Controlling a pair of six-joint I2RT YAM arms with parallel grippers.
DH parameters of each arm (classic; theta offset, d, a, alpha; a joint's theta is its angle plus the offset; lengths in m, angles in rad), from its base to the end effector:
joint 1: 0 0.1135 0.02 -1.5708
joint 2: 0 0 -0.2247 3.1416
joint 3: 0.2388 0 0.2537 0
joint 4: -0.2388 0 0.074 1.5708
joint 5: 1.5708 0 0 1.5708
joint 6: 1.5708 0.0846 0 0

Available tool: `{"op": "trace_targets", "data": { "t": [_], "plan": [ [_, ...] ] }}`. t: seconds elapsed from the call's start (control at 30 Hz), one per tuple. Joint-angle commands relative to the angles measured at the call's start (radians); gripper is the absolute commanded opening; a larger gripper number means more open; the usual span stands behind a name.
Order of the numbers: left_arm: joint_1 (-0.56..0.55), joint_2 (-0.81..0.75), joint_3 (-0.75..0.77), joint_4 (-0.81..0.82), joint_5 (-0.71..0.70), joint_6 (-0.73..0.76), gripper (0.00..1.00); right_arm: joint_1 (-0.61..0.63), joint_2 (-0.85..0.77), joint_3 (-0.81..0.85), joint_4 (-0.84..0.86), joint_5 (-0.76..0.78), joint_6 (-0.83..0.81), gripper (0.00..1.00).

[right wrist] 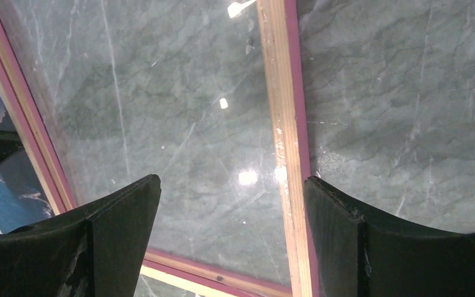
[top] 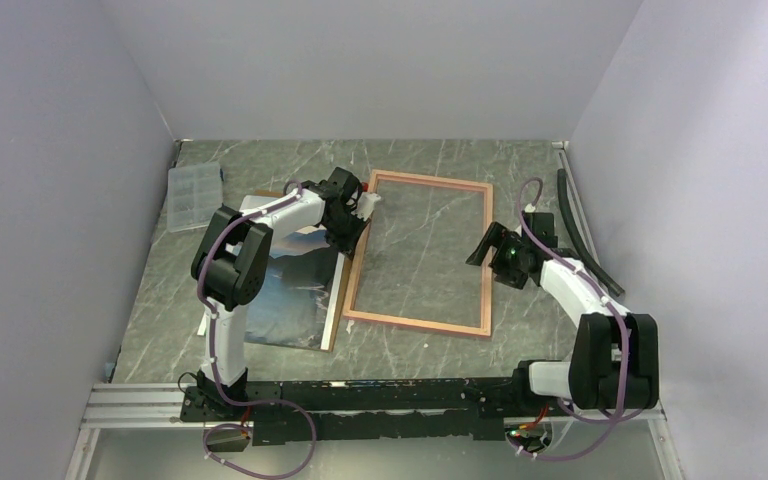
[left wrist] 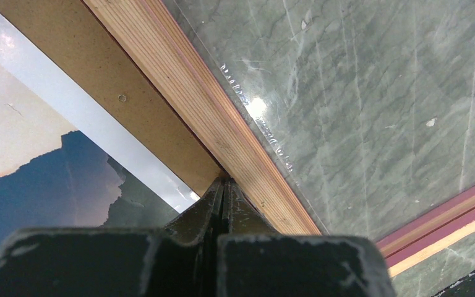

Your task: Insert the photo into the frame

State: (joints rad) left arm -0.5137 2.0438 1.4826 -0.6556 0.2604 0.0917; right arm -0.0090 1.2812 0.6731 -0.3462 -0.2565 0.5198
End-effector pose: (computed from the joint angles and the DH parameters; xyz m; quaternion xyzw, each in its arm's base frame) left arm 0.3525 -0.2239 0.0871 0.3128 0.9249 -0.1615 0.1439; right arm 0.2827 0.0189 0.1101 0.2095 0.9223 0.1939 0.2604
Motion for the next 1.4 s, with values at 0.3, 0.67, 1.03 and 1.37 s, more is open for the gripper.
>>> {"op": "trace_targets", "data": {
  "t": [0.3,0.67,1.03,1.37],
  "plan": [
    [-0.003,-0.028,-0.013,-0.009,0.021,0.006,0.03,0.051,0.071,0.039,0.061,0.016,0.005,0.87],
    [-0.003,-0.005,-0.016,0.01,0.031,0.009,0.03,0.074,0.086,0.003,0.134,-0.069,0.063,0.81],
    [-0.003,0.008,-0.015,0.011,0.038,0.01,0.03,0.15,0.047,0.048,0.126,-0.087,0.103,0.8],
    [0.018,-0.019,0.013,-0.017,0.046,0.016,0.03,0.132,0.007,0.165,-0.069,0.16,0.0,0.83]
  ]
}}
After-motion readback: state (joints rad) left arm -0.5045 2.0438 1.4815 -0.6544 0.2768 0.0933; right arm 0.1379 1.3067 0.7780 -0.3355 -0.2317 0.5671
